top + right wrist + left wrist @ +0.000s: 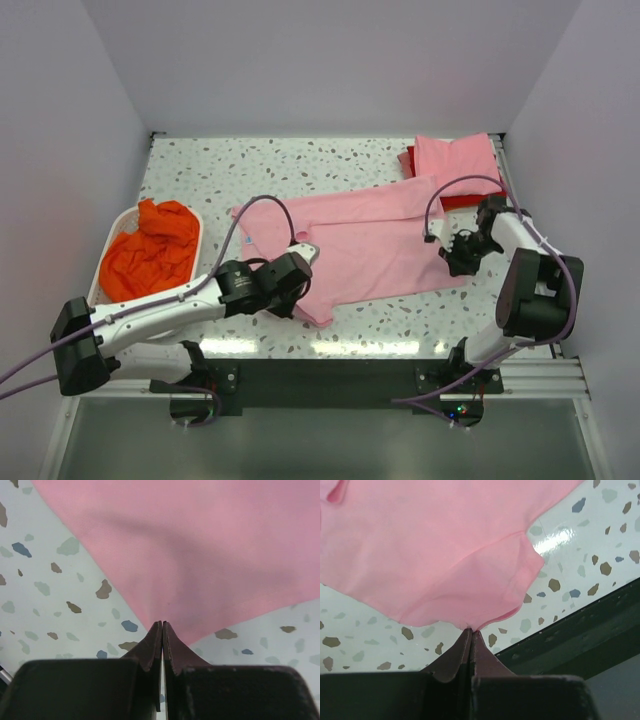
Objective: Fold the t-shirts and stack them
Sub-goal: Fold the tshirt
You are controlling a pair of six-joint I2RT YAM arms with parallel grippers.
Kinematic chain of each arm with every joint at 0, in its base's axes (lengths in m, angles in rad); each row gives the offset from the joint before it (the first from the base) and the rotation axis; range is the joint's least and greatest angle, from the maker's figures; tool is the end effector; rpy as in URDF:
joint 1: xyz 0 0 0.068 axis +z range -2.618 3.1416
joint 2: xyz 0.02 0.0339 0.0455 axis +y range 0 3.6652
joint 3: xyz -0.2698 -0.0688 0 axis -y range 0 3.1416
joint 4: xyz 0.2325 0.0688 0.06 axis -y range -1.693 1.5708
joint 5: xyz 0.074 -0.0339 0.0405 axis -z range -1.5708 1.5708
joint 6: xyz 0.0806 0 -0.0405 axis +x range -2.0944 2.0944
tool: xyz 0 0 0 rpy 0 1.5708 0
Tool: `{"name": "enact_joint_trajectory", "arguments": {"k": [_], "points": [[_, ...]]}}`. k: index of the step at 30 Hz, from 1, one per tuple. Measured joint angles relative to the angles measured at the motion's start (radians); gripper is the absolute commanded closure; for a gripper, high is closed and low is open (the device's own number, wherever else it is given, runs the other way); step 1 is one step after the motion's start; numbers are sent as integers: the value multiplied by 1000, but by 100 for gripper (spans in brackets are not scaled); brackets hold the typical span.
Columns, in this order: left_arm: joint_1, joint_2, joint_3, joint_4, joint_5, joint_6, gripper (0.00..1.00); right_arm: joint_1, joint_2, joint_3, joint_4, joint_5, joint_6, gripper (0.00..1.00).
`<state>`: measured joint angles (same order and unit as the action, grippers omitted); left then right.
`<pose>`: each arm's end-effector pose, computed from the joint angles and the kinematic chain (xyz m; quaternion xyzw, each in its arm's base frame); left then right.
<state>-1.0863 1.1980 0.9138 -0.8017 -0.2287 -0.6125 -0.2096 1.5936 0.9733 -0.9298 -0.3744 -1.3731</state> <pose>0.1246 -0.1975 0.2222 0.1997 0.9439 -0.1059 0.2407 0.2539 -0.0239 0.1479 -0.5415 0.8198 0.1236 0.1395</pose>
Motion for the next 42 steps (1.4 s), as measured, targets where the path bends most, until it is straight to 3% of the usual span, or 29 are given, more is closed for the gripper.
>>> {"name": "enact_joint_trajectory", "arguments": {"k": [7, 8, 9, 11, 21, 23, 25, 26, 27, 42], "points": [[71, -3, 50, 8, -23, 57, 100, 0, -4, 84, -6, -39, 38, 100], [79, -3, 54, 11, -22, 61, 100, 0, -3, 88, -8, -39, 39, 97], [86, -3, 57, 14, -22, 68, 100, 0, -2, 89, -14, -38, 37, 86], [95, -3, 60, 21, -21, 77, 100, 0, 6, 89, -39, -32, 24, 79], [98, -7, 59, 37, 7, 83, 100, 0, 26, -24, -42, 53, -23, 71], [98, -9, 59, 38, 11, 83, 100, 0, 44, -30, -29, 67, -22, 72], [98, -10, 59, 38, 14, 83, 100, 0, 54, -26, -23, 71, -14, 80], [98, -10, 59, 38, 16, 83, 100, 0, 56, -26, -16, 73, -10, 93], [98, -10, 59, 38, 16, 83, 100, 0, 59, -25, -10, 75, -9, 99], [118, -29, 71, 37, -29, 107, 100, 0, 32, 39, -37, 59, 17, 100]]}}
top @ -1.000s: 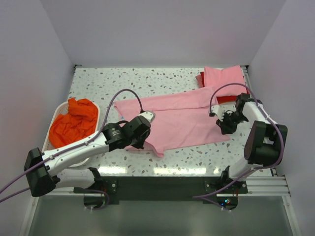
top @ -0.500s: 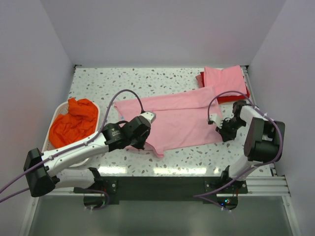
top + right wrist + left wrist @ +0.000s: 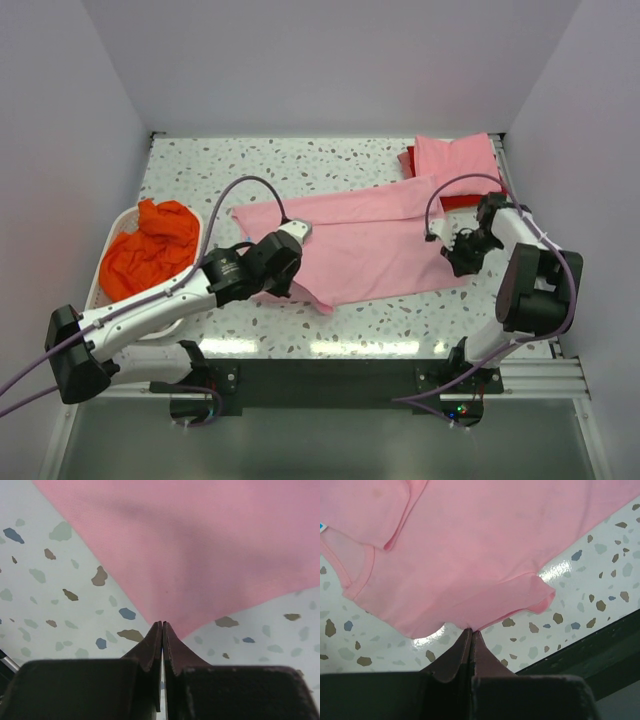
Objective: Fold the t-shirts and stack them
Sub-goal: Fold the tshirt
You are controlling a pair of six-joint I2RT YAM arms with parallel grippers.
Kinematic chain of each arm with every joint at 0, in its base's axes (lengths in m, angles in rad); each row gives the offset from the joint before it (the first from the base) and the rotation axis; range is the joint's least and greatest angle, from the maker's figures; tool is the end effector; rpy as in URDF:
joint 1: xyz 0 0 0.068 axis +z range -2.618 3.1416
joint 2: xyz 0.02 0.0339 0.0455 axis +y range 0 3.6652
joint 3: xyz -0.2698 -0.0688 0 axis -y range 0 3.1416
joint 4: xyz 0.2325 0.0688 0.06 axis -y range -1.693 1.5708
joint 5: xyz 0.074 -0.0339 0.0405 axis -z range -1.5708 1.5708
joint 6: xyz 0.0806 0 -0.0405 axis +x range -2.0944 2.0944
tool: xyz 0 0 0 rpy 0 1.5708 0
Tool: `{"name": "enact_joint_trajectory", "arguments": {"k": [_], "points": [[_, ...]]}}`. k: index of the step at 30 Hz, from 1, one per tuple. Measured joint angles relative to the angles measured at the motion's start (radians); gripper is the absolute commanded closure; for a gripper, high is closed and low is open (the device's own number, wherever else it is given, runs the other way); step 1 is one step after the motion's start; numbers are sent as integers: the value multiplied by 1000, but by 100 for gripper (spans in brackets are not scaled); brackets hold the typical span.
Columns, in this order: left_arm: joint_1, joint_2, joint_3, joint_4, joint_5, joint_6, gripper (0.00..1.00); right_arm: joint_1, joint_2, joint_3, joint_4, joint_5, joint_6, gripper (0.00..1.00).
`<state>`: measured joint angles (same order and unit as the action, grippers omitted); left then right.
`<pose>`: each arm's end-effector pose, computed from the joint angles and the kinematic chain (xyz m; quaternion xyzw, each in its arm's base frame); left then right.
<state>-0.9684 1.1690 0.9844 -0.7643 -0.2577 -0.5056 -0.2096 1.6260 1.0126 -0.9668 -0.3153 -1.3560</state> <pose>0.1544 -0.1882 0.2546 0.1783 0.9280 -0.1133 0.3069 0.2577 -0.0293 0.1475 -0.5350 0.8301 0.1146 0.1074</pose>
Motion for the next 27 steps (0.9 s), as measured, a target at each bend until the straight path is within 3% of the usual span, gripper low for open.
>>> {"name": "enact_joint_trajectory", "arguments": {"k": [8, 12, 19, 25, 26, 27], "points": [[60, -2, 36, 25, -21, 39, 100, 0, -3, 111, -13, -45, 41, 100], [82, -2, 54, 40, -19, 55, 100, 0, 6, 124, -29, -43, 39, 78], [85, -2, 62, 53, -3, 57, 100, 0, 10, 18, -39, -7, -9, 69], [85, -3, 56, 54, 13, 57, 100, 2, 58, -31, -5, 26, -9, 74], [85, -3, 54, 55, 16, 57, 100, 5, 58, -30, 0, 30, -6, 86], [85, -3, 51, 56, 18, 57, 100, 7, 58, -32, 7, 36, -6, 92]]}}
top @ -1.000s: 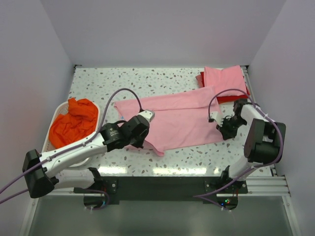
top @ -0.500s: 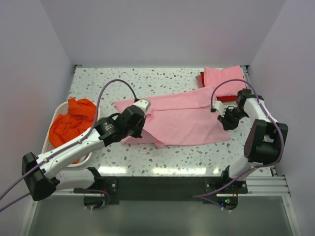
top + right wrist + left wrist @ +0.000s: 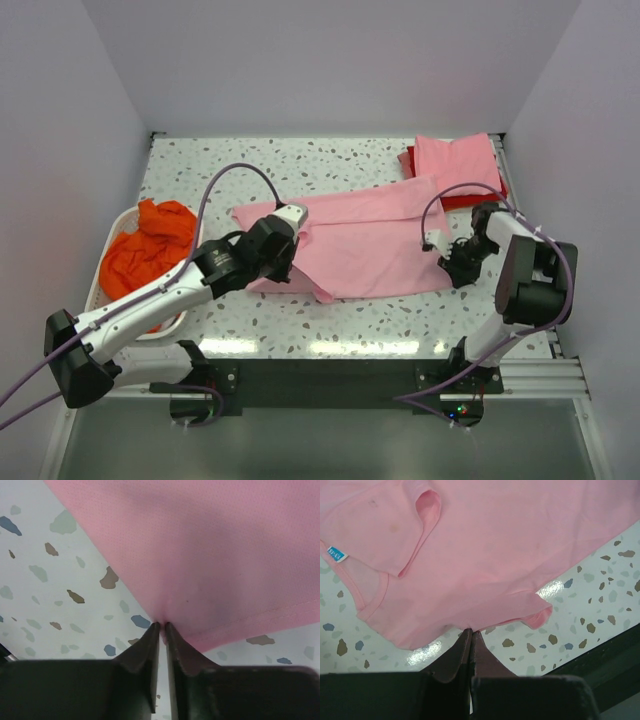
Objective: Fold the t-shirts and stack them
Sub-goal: Fold the tshirt
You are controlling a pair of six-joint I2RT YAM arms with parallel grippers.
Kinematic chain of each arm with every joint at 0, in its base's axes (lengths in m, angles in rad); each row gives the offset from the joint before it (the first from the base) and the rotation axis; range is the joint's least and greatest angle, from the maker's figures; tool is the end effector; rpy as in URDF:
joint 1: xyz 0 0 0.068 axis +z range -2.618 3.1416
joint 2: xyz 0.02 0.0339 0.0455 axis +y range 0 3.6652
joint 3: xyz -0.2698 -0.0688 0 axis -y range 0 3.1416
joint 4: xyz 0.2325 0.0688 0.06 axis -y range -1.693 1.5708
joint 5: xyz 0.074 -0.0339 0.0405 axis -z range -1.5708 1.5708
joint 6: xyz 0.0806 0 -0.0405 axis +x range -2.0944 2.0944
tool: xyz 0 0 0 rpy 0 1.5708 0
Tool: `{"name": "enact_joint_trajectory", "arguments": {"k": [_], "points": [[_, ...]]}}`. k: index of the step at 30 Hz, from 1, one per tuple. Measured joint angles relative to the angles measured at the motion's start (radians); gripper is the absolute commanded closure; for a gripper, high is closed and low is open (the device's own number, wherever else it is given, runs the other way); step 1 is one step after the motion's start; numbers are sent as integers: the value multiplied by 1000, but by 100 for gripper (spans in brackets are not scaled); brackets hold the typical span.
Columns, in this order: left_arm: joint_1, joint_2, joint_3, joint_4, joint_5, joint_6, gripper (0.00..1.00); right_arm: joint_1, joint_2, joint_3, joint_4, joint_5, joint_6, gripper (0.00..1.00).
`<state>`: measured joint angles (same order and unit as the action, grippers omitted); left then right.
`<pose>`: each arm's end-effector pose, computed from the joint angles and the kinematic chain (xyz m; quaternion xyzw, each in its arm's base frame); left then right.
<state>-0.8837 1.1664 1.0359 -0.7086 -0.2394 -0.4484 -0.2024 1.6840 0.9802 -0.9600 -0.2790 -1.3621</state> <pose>0.1758 -0.1842 0.2775 0.1585 0.9145 -0.1318 0.3482 0.2518 -0.0290 0.1260 -0.5366 0.8311 0.1310 0.0653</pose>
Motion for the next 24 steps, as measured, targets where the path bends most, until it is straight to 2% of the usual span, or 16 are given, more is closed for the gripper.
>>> {"name": "enact_joint_trajectory", "arguments": {"k": [2, 10, 24], "points": [[0, 0, -2, 1, 2, 0, 100, 6, 1, -1, 19, 10, 11, 100], [0, -4, -2, 4, 0, 1, 100, 7, -2, 9, 16, 6, 35, 100], [39, -7, 37, 12, -23, 49, 100, 7, -42, 171, -57, -92, 61, 100]]}}
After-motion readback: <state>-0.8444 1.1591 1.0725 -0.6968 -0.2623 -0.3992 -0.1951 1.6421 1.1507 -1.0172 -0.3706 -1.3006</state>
